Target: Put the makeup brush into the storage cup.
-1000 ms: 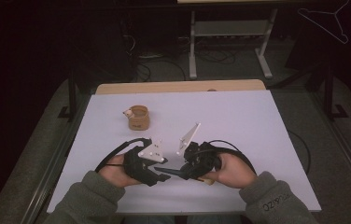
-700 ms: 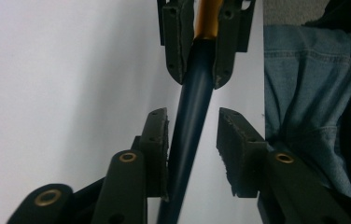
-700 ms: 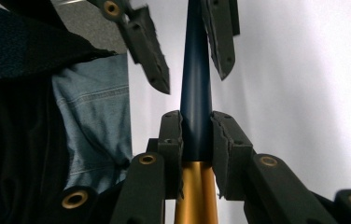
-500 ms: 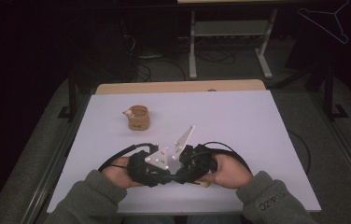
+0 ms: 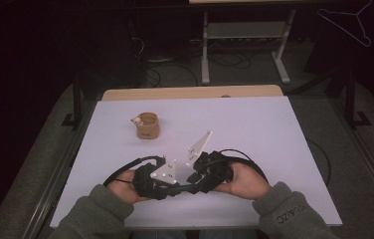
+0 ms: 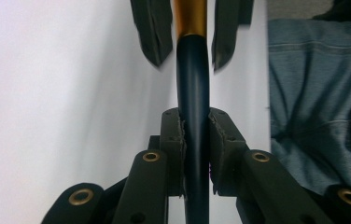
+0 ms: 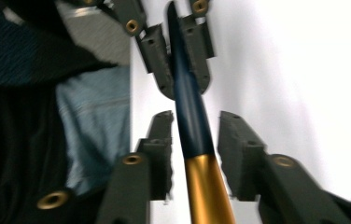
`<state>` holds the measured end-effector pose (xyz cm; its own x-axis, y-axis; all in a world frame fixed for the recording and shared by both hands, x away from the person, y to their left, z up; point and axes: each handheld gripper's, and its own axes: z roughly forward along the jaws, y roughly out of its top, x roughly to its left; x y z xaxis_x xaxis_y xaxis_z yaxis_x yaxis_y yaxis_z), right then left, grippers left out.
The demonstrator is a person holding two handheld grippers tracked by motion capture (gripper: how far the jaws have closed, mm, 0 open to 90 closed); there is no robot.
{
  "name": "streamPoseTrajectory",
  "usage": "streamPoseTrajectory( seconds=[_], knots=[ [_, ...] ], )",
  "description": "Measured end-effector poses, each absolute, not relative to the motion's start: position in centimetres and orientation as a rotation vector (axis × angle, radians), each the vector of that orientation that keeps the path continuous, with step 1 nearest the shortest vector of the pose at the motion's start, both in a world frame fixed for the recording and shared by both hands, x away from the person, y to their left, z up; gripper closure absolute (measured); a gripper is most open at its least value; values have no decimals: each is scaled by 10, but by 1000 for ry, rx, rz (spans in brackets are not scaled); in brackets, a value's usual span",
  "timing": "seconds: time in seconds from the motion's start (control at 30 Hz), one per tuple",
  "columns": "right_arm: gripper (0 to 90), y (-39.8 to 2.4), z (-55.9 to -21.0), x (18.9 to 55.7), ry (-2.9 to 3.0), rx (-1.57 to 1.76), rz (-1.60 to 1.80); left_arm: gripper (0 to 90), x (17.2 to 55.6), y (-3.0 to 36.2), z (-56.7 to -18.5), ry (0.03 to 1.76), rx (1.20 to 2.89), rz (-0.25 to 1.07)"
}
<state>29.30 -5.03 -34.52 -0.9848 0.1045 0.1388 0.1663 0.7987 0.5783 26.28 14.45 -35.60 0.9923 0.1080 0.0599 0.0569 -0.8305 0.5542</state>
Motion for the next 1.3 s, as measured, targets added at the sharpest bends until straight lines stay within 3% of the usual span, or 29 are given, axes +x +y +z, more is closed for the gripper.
streamPoseTrajectory(
  seconds=[0.33, 0.63, 0.8, 1.03, 1.23, 1.3],
  knots=[
    [621, -82, -340, 291, -2796, -362, -1196, 776, 273, 168, -358, 308, 2489, 187],
    [468, -93, -368, 306, -2590, -712, -1255, 776, 279, 186, -346, 458, 2283, 254],
    [455, -98, -367, 320, -2400, -805, -1464, 775, 276, 184, -349, 440, 2239, 262],
    [527, -95, -363, 327, -2250, -850, -1544, 774, 276, 183, -357, 440, 2229, 223],
    [702, -85, -358, 328, -2222, -819, -1559, 774, 274, 175, -363, 413, 2280, 222],
    [716, -81, -355, 328, -2219, -796, -1543, 774, 275, 174, -365, 411, 2284, 214]
  ],
)
